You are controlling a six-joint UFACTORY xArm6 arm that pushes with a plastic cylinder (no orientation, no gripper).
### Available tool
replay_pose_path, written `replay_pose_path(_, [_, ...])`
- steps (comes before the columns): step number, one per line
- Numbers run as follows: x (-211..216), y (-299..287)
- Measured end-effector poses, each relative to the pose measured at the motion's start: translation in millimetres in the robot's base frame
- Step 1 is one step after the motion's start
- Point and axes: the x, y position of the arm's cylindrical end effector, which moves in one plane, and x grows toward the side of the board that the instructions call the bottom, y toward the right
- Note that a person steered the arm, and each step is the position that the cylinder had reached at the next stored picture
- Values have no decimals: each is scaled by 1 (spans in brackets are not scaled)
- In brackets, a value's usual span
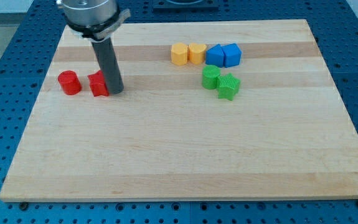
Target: Place the green star on top of the red circle
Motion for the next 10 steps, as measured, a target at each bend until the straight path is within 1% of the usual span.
replay_pose_path(2, [4,-13])
replay_pose_path(3, [32,23])
replay_pose_path(4, [50,83])
replay_pose_path(5, [52,160])
replay_pose_path(7, [50,275])
replay_pose_path(9, [13,284])
replay_pose_path(10, [9,268])
